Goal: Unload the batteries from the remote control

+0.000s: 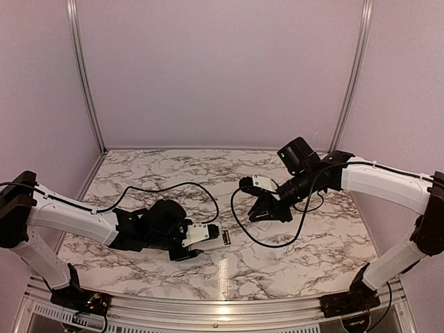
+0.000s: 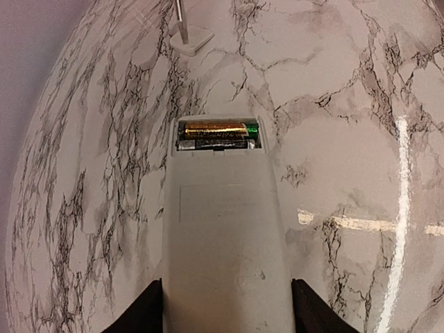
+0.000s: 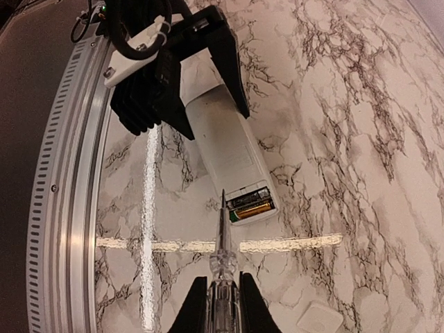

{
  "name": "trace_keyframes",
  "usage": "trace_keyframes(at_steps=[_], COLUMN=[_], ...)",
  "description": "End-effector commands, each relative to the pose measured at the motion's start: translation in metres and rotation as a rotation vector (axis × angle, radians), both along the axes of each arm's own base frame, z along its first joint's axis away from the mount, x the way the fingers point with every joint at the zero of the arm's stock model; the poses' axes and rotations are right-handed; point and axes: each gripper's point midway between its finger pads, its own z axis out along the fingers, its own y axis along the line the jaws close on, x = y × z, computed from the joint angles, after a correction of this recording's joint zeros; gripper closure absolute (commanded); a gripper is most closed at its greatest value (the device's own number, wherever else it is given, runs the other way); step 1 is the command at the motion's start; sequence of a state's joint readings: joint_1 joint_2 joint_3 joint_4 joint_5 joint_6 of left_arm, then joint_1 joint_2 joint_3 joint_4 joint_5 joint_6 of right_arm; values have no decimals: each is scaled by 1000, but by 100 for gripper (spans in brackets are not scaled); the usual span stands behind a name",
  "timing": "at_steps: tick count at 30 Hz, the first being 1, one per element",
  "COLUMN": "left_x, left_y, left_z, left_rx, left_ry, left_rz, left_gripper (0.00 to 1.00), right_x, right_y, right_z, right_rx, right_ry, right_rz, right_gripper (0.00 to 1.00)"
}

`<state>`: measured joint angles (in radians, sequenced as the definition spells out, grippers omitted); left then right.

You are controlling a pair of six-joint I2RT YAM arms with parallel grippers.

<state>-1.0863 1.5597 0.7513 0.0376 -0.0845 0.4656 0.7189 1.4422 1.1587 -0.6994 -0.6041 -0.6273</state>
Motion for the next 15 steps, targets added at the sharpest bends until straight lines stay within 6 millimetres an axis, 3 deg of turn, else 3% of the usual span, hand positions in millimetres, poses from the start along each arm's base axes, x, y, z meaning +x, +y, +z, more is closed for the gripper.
trace_keyframes(at_steps=[1, 15], left_x=[4, -1], left_y=[-3, -6], left_z=[17, 11], left_rx=[30, 76], left_ry=[-103, -96], left_rz=[-80, -147], left_gripper=[51, 53], right_x=[3, 33], right_y=[11, 15], right_z=[-12, -50], right_rx=[-29, -121], right_ry=[-47, -113], right_rz=[38, -36], right_gripper=[100, 100])
